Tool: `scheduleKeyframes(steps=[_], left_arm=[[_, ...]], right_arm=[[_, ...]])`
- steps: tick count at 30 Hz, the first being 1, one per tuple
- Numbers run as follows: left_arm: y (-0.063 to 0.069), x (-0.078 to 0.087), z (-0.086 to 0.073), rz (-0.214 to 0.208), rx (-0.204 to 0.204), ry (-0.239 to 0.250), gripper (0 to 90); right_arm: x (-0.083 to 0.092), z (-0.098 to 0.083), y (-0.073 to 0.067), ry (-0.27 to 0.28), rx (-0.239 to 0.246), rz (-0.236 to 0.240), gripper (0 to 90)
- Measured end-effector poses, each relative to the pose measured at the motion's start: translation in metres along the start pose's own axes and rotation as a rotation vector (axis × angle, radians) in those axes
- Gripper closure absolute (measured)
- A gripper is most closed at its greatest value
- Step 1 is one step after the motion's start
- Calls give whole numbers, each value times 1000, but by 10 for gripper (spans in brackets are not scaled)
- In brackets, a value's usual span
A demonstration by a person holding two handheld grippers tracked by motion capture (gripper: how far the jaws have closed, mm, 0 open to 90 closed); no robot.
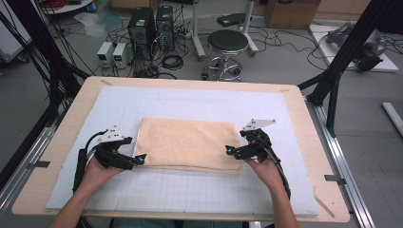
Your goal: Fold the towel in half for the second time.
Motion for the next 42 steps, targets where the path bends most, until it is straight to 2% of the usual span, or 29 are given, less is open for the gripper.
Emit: scheduleKeyframes(steps=[5, 7, 9, 11, 16, 24, 42], left_arm=[[-5, 5, -4, -9, 38, 10, 67], [-7, 7, -4, -5, 35, 12, 67], [-8, 9, -5, -2, 36, 10, 66], [-8, 11, -7, -4, 41, 5, 66], [-6, 17, -7, 8, 28, 12, 66], [-6, 25, -11, 22, 21, 17, 67], [-1, 42, -18, 35, 36, 41, 60]], right_arm=[[3, -1, -3, -1, -6, 7, 120], [4, -2, -3, 4, -8, -4, 120], [6, -4, -2, 21, 10, -24, 120], [9, -6, -1, 18, 1, -27, 120], [19, -7, -1, 53, -3, -45, 120], [32, -14, -3, 70, -10, -56, 120], [51, -33, -5, 88, -33, -73, 120]])
Point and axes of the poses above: each handheld gripper's, and its own axes: x roughly backward along the jaws, z roughly out of its top, y roughly to its right, the point moved 9 cm from there along -x, roughly forward along the jaws, and after that the axes turned 1 degree about z, right-handed, at the moved point
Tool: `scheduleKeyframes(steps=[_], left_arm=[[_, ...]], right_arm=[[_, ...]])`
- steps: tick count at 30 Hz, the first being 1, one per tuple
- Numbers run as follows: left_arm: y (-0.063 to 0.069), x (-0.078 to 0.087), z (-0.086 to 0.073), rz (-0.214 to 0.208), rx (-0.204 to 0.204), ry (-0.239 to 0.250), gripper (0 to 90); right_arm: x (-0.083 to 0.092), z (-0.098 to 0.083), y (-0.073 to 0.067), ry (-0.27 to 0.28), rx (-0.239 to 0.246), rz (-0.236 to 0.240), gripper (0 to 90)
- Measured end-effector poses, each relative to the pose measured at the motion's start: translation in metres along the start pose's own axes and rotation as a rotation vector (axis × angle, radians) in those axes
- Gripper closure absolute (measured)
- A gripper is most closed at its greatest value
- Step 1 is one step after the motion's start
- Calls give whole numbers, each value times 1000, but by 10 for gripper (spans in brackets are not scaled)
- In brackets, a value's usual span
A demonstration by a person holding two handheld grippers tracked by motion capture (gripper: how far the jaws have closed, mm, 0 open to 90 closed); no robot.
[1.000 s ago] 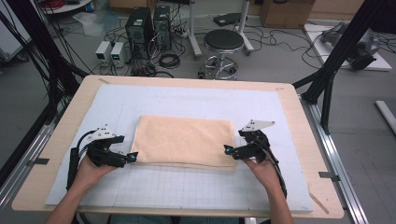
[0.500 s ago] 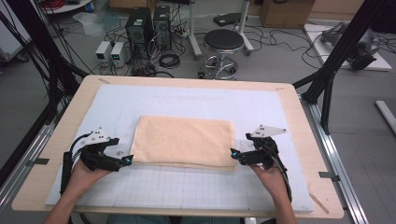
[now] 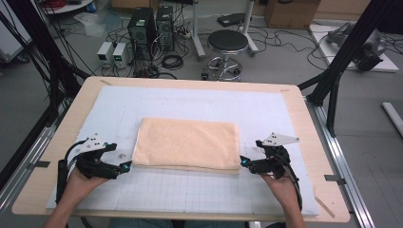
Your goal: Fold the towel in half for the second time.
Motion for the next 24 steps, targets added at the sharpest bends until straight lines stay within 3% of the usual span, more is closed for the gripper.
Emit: scheduleKeyframes(steps=[17, 24], left_arm=[[-2, 18, -10, 26, -5, 0, 60], [0, 25, -14, 16, 17, 7, 60]], right_arm=[[16, -12, -9, 5, 5, -7, 120], [22, -18, -12, 4, 5, -10, 120]])
Point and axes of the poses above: each handheld gripper's, and its own axes: x roughly backward along the jaws, z roughly out of its top, y roughly to its right, the point moved 9 cm from there along -x, roughly forward along the jaws, and after that the axes turned 1 degree about z, right-handed, at the moved point
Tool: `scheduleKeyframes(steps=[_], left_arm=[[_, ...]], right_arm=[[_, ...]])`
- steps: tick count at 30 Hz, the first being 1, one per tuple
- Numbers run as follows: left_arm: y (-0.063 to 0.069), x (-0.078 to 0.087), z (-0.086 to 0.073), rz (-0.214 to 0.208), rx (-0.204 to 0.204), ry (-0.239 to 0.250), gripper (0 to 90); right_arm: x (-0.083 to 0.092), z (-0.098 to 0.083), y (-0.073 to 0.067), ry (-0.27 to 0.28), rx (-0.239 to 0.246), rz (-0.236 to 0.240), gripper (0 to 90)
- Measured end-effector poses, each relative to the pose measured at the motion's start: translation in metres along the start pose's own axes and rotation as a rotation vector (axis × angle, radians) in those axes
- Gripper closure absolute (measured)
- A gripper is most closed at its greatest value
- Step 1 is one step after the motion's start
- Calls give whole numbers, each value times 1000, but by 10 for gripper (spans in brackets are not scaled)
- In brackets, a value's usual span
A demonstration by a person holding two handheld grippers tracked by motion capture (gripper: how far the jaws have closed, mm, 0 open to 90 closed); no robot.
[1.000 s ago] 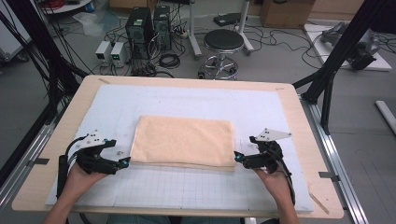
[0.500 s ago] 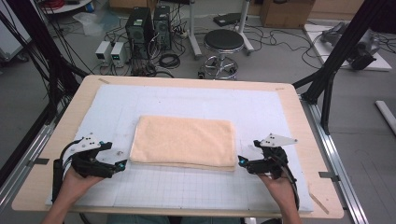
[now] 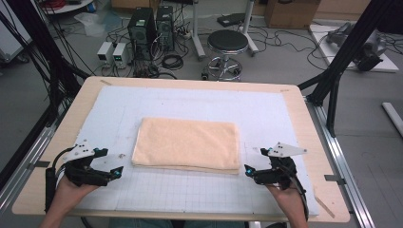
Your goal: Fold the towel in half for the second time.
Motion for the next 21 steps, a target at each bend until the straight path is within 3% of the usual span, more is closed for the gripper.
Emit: scheduleKeyframes(steps=[10, 17, 21], left_arm=[[1, 9, -4, 28, -8, 6, 60], [3, 7, -6, 9, 8, 1, 60], [4, 6, -7, 9, -13, -12, 60]], right_arm=[[5, -8, 1, -1, -23, -2, 120], [4, -10, -2, -9, -24, 6, 120], [3, -9, -2, -11, -7, 7, 120]])
Point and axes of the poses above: each handheld gripper's, and its own axes: x roughly backward along the jaws, z roughly out of its top, y roughly to its right, the point moved 9 cm from there along -x, roughly forward along the jaws, and after that the axes turned 1 degree about z, right-handed, at the moved point
